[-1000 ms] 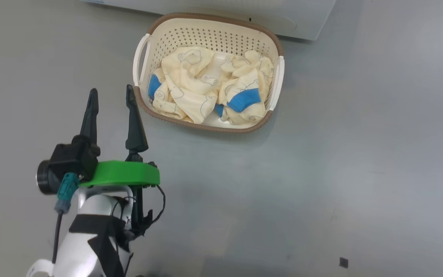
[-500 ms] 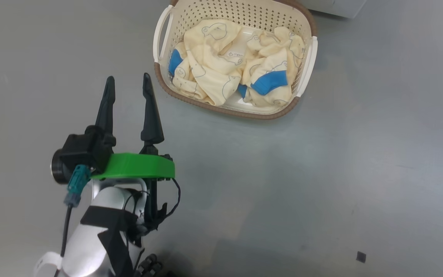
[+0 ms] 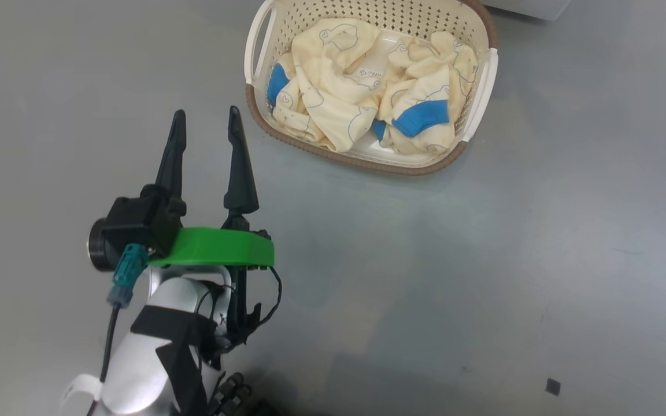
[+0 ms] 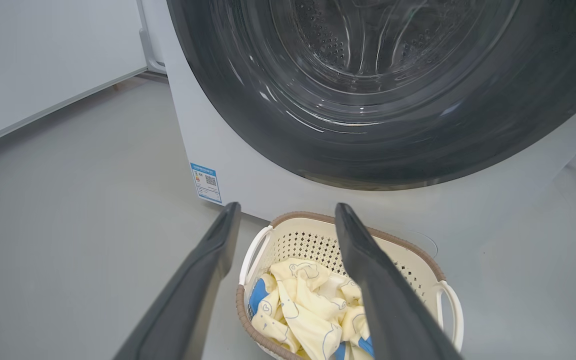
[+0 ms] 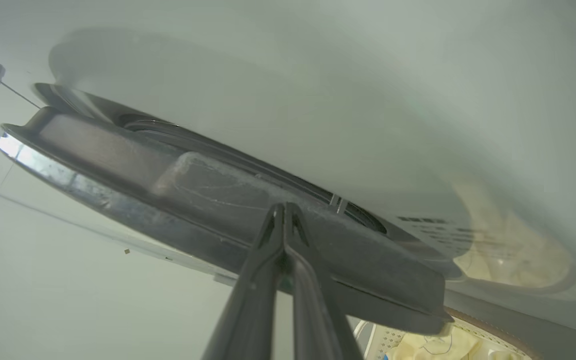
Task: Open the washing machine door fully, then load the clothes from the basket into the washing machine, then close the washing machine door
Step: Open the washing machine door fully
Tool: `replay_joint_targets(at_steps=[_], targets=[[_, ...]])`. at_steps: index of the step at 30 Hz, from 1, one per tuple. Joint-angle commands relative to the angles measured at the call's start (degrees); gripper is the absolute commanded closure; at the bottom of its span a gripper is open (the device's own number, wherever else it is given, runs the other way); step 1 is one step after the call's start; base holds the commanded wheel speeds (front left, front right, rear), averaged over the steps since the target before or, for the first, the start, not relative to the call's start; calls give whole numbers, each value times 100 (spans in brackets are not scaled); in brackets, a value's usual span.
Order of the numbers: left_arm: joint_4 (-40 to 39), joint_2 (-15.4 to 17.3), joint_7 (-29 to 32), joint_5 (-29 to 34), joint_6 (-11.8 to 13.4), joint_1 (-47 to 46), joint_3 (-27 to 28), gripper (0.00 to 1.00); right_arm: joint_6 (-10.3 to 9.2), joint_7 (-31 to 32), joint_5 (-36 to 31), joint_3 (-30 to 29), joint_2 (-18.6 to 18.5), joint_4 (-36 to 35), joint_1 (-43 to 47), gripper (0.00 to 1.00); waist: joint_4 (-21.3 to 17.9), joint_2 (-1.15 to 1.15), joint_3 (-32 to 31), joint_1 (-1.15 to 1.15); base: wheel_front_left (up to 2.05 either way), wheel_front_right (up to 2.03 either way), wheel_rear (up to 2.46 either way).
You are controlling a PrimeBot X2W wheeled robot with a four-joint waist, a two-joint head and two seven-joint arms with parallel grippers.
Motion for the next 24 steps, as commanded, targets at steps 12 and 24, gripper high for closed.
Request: replay_joint_targets(at_steps=[12, 24], targets=[[-186, 119, -38, -134, 48, -44, 35, 0, -16, 664, 611, -350, 432, 517, -376, 100, 148, 0, 4, 0, 0, 0, 0], [-208, 119, -38, -116, 55, 16, 3, 0, -16, 1538, 1213, -534, 789, 1421, -647, 100, 200, 0, -44, 0, 0, 0, 0]])
